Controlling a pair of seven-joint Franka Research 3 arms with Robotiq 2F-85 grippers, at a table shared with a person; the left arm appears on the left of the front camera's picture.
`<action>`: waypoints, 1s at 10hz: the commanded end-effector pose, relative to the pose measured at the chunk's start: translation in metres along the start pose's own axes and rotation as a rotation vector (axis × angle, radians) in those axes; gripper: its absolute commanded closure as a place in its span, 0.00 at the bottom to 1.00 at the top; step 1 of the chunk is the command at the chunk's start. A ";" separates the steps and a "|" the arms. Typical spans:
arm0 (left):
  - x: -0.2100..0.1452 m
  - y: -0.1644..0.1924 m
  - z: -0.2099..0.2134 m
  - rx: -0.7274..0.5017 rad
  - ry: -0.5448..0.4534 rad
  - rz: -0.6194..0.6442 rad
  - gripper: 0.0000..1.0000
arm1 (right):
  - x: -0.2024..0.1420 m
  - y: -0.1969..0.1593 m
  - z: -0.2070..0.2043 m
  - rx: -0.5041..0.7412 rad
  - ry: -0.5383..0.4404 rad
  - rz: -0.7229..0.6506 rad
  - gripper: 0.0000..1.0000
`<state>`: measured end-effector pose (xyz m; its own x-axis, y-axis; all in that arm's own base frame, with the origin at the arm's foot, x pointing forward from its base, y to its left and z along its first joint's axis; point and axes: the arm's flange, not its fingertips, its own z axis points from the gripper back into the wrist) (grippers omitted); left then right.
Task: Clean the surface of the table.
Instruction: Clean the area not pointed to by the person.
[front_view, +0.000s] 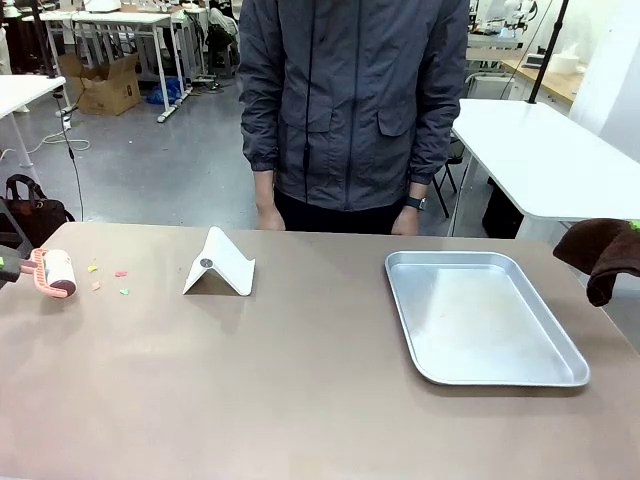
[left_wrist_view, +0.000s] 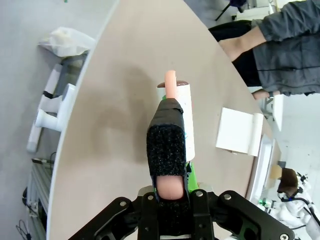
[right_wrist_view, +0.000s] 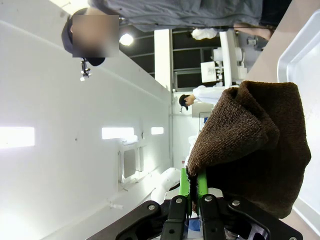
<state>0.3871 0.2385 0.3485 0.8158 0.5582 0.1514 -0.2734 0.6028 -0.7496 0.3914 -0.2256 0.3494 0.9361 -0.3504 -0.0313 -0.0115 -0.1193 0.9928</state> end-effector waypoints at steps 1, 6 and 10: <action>0.013 0.003 -0.009 0.048 -0.002 -0.048 0.81 | 0.001 0.007 0.000 0.014 0.004 -0.016 0.94; 0.029 0.001 -0.034 0.088 0.045 -0.059 0.81 | 0.001 0.007 0.000 0.014 0.004 -0.016 0.94; 0.038 -0.029 -0.065 0.080 0.111 -0.079 0.81 | 0.001 0.007 0.000 0.014 0.004 -0.016 0.94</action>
<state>0.4500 0.2085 0.3375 0.8752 0.4565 0.1599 -0.2249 0.6766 -0.7011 0.3914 -0.2256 0.3491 0.9361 -0.3503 -0.0318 -0.0110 -0.1196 0.9928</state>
